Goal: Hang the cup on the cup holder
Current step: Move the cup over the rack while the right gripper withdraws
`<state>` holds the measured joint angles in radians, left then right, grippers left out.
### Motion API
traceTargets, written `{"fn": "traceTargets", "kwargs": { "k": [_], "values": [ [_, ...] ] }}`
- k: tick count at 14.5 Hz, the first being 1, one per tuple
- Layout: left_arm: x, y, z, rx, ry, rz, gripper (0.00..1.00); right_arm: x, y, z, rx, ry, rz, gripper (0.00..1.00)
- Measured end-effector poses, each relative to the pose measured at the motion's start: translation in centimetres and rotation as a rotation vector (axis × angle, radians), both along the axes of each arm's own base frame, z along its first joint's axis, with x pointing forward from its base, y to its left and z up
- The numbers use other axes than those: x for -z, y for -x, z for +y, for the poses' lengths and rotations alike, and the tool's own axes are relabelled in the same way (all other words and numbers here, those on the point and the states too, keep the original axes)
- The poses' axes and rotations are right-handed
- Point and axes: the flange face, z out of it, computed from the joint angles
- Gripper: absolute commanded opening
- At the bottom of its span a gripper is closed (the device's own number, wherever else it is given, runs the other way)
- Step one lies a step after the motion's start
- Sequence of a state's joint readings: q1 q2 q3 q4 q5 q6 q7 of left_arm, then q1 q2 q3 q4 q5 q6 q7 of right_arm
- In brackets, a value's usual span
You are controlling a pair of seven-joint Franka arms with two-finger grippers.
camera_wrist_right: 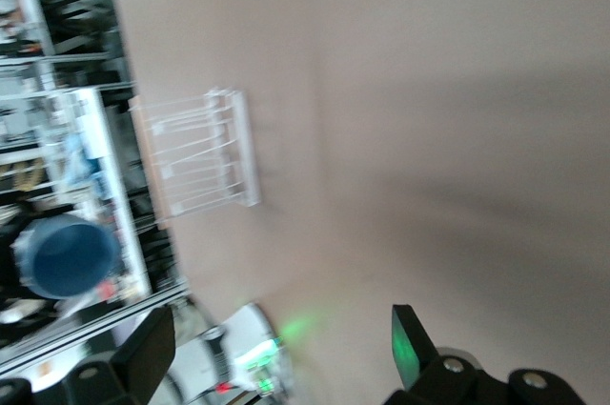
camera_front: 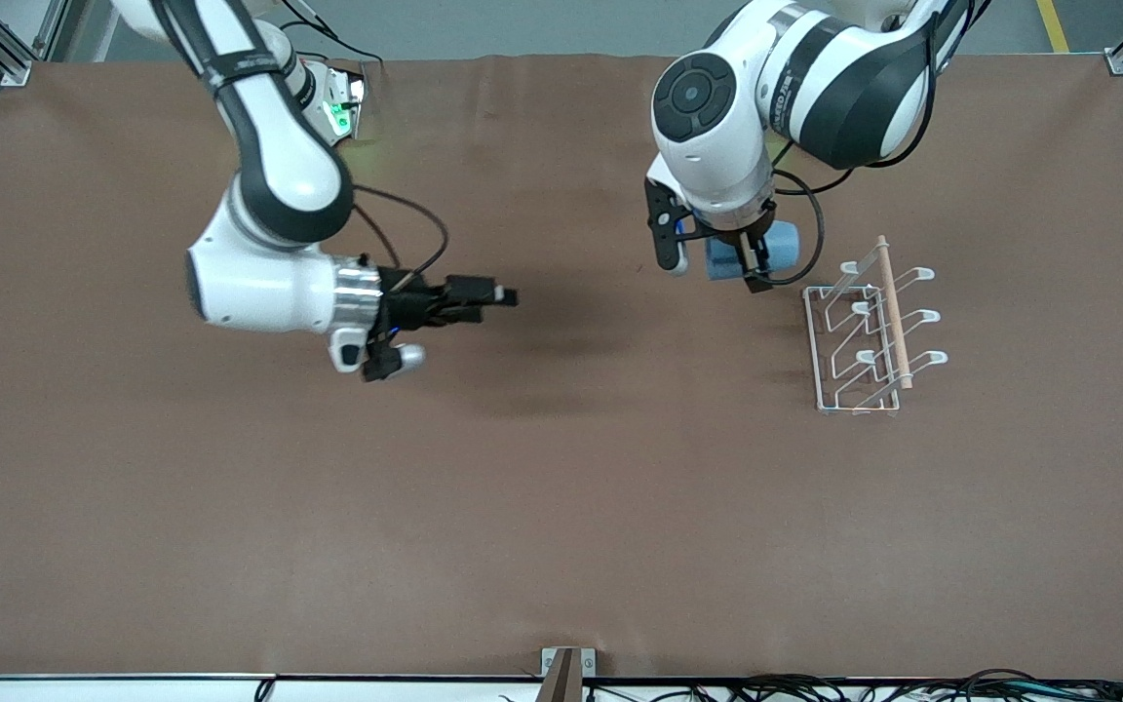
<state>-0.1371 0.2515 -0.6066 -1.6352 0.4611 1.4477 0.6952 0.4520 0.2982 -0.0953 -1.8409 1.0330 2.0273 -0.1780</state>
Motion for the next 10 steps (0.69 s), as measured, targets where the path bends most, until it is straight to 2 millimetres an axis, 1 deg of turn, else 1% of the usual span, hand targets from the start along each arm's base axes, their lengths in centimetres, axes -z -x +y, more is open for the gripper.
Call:
{"fn": "traceTargets", "kwargs": {
  "k": [2,3,4,6,8,9,10],
  "values": [
    [0.8,-1.1,1.7,0.030,-0.107,-0.038,0.00,0.6,-1.6,-4.9,-0.007,0.114,-0.031,1.00],
    [1.6,-1.7,2.5,0.049,-0.167,-0.060,0.00,0.9,-2.2,-7.4,-0.015,0.171,-0.039,1.00],
    [2.6,-2.1,3.2,0.070,-0.226,-0.075,0.00,1.1,-2.7,-9.9,-0.021,0.234,-0.051,1.00],
    [5.1,-2.3,4.5,0.109,-0.356,-0.078,0.00,1.1,-3.5,-15.1,-0.052,0.386,-0.086,1.00],
    [8.1,-2.2,5.9,0.148,-0.507,-0.068,0.00,0.1,-4.2,-19.9,-0.094,0.547,-0.129,1.00],
    [9.6,-2.3,6.3,0.167,-0.574,-0.068,0.00,-0.9,-4.4,-21.7,-0.108,0.609,-0.153,1.00],
    [11.1,-2.3,6.7,0.178,-0.644,-0.067,0.00,-2.3,-4.7,-23.2,-0.112,0.658,-0.179,1.00]
  ]
}}
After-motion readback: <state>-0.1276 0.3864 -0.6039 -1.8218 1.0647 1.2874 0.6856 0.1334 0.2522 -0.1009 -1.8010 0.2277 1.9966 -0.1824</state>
